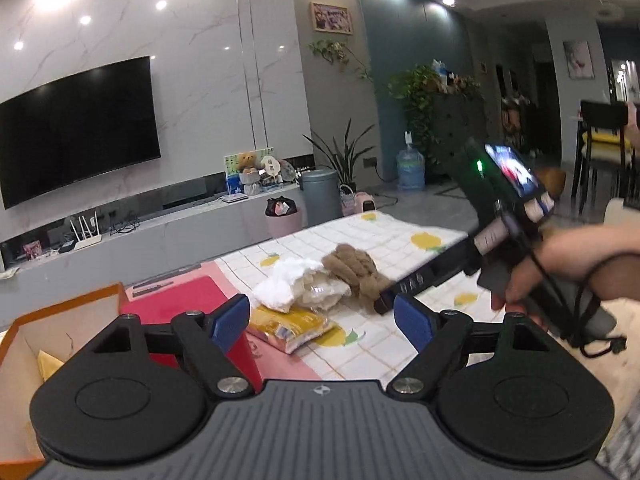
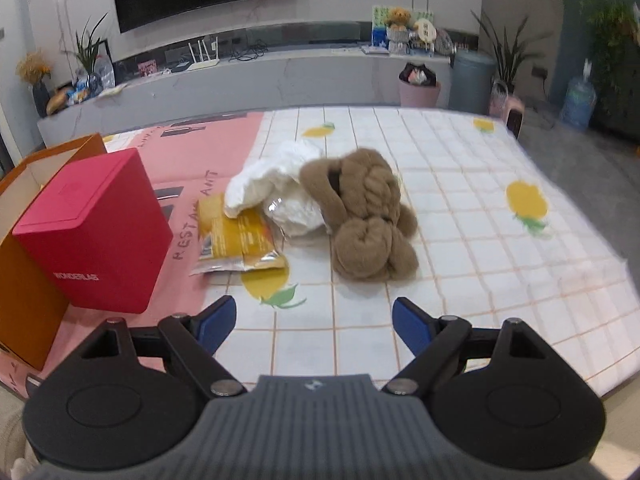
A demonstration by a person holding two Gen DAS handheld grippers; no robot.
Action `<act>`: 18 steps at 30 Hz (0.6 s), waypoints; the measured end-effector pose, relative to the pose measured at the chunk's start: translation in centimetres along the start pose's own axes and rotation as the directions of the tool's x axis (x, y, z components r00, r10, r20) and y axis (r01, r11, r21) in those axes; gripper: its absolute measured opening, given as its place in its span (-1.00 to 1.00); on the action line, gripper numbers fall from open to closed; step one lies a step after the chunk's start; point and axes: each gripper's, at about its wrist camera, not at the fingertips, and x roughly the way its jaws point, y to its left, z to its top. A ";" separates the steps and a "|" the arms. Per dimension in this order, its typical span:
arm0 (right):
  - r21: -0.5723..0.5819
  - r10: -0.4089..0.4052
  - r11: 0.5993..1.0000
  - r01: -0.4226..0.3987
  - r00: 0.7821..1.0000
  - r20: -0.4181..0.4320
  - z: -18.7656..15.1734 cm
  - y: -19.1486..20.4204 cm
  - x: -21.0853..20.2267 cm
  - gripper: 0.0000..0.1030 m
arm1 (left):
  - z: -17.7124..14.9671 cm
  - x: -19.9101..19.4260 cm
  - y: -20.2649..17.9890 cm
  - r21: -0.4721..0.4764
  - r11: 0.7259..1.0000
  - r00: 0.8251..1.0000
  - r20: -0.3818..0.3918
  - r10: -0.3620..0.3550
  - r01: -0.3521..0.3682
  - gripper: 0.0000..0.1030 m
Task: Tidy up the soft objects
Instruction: 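Move the right gripper back over the bed toward the brown plush bear, then lower the right gripper onto the brown plush bear and grasp it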
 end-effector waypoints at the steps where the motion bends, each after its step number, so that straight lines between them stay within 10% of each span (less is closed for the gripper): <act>1: 0.025 0.008 1.000 -0.008 1.000 0.000 -0.2 -0.6 0.4 0.63 | -0.4 0.1 -0.6 0.006 1.000 1.000 -0.003 0.005 -0.005 0.86; 5: 0.078 0.004 0.997 -0.004 1.000 0.004 -0.1 -2.4 2.0 0.64 | -2.0 1.8 -2.0 0.047 0.999 0.999 -0.015 0.028 -0.028 0.87; 18: 0.061 0.058 0.996 -0.060 0.998 0.036 2.7 -5.7 10.0 0.81 | -3.7 9.4 -1.6 -0.293 0.949 0.985 -0.158 0.076 -0.120 0.87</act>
